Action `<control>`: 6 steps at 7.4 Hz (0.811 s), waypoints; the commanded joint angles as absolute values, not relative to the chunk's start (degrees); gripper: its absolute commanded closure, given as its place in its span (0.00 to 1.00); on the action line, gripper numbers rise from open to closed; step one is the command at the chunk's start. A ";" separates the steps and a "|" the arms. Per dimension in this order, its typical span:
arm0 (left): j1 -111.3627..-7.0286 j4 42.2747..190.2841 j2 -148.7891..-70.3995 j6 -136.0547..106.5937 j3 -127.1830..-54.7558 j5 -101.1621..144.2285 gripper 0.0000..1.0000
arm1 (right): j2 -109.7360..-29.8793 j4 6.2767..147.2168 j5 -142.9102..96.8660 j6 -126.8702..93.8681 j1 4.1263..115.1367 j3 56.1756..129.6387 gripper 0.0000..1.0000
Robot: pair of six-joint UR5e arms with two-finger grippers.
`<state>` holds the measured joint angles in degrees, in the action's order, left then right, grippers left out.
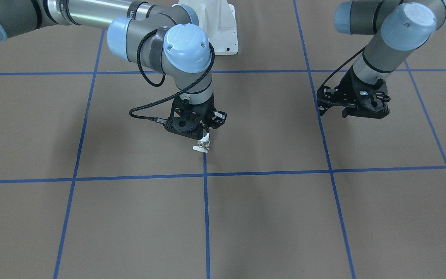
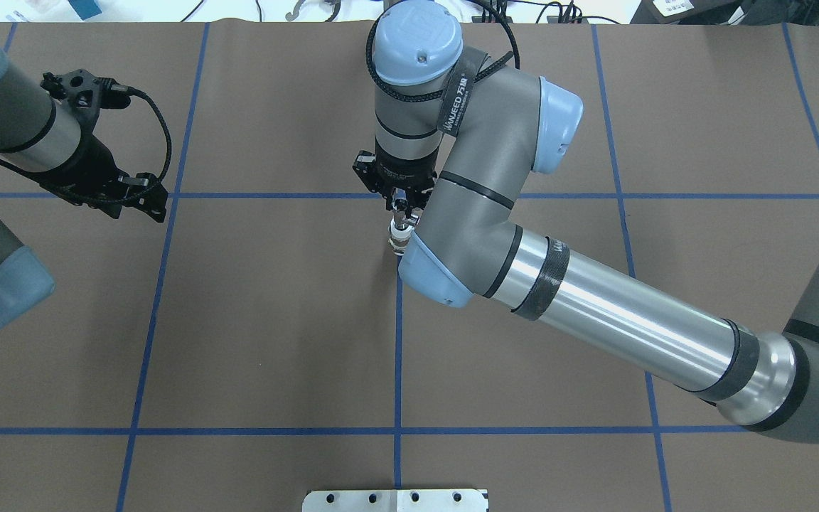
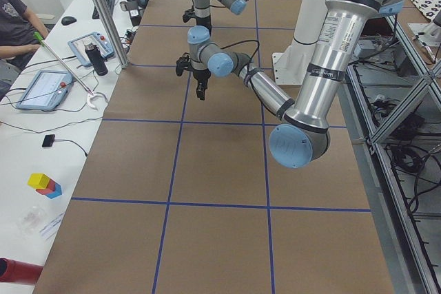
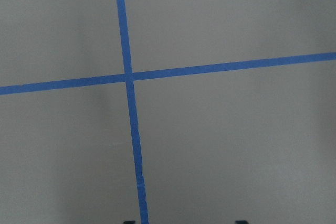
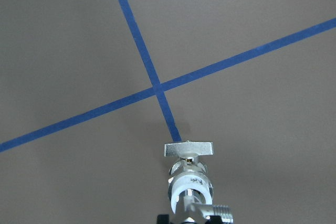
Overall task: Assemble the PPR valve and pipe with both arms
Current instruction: 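Press the silver fitting down onto the top of the white valve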
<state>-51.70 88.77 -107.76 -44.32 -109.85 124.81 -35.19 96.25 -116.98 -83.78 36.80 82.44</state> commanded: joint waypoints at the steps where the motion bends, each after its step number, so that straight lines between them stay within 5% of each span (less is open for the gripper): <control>1: -51.68 88.77 -107.75 -44.30 -109.95 124.80 0.29 | -35.33 96.24 -116.98 -83.76 36.74 82.44 1.00; 6: -51.68 88.77 -107.75 -44.30 -109.95 124.80 0.29 | -35.59 96.24 -116.81 -83.67 36.12 82.09 1.00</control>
<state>-51.68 88.77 -107.75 -44.34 -109.95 124.80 -35.51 96.24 -116.85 -83.67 36.28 82.13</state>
